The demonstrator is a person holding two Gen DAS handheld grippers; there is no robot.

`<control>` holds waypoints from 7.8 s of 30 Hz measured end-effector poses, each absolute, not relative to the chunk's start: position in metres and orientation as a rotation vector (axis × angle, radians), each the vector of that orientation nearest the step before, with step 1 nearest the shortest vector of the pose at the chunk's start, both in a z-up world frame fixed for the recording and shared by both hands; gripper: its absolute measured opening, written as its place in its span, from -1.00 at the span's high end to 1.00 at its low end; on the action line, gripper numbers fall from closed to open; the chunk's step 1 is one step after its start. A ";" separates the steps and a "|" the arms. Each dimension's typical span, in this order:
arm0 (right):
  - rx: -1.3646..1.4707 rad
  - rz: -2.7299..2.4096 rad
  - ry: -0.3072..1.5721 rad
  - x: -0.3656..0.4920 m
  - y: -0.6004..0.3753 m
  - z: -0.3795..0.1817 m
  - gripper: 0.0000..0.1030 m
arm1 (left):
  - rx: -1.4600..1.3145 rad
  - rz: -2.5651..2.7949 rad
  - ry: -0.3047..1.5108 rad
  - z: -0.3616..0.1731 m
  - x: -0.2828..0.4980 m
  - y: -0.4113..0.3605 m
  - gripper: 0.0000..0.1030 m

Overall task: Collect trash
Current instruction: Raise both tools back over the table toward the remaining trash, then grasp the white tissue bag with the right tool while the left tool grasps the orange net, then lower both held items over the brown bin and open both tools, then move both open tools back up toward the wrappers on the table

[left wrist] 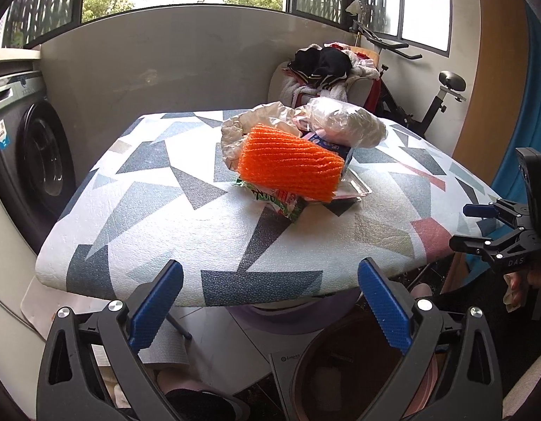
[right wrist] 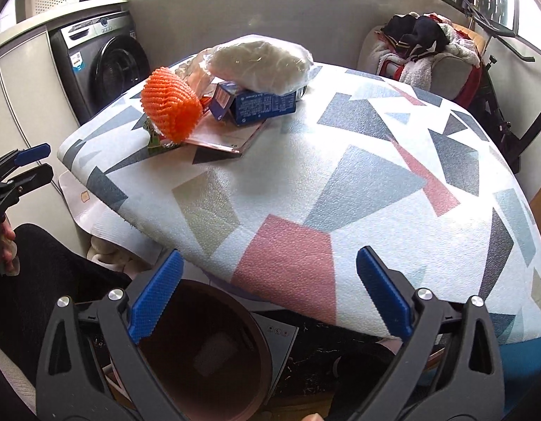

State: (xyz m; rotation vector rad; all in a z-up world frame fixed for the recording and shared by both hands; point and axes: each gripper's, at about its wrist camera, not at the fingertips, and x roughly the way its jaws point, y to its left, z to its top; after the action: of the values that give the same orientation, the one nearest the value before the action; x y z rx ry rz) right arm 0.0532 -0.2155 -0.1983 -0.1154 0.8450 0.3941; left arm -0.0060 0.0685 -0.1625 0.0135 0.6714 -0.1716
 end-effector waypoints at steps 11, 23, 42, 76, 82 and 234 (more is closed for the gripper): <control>-0.093 0.340 0.815 0.076 -0.230 -0.187 -0.89 | -0.010 -0.111 0.605 -0.134 0.015 0.094 -0.89; -0.104 0.317 0.791 0.091 -0.228 -0.186 -0.89 | 0.002 -0.123 0.608 -0.134 0.031 0.096 -0.89; 0.108 0.449 0.742 0.182 -0.191 -0.128 -0.89 | -0.058 -0.080 0.675 -0.144 0.052 0.107 -0.89; 0.181 0.489 0.685 0.191 -0.218 -0.134 -0.16 | -0.362 -0.196 0.813 -0.138 0.131 0.075 -0.68; 0.135 0.443 0.674 0.172 -0.238 -0.137 -0.16 | -0.536 -0.143 0.908 -0.148 0.172 0.079 -0.58; -0.040 0.479 0.873 0.027 -0.212 -0.223 -0.89 | -0.186 -0.270 0.862 -0.204 0.002 0.051 -0.81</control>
State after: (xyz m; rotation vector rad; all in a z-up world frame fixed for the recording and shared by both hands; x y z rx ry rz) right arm 0.0270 -0.2125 -0.2232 -0.0404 0.8727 0.4786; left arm 0.0023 0.0515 -0.2043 -0.1857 0.8622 -0.2702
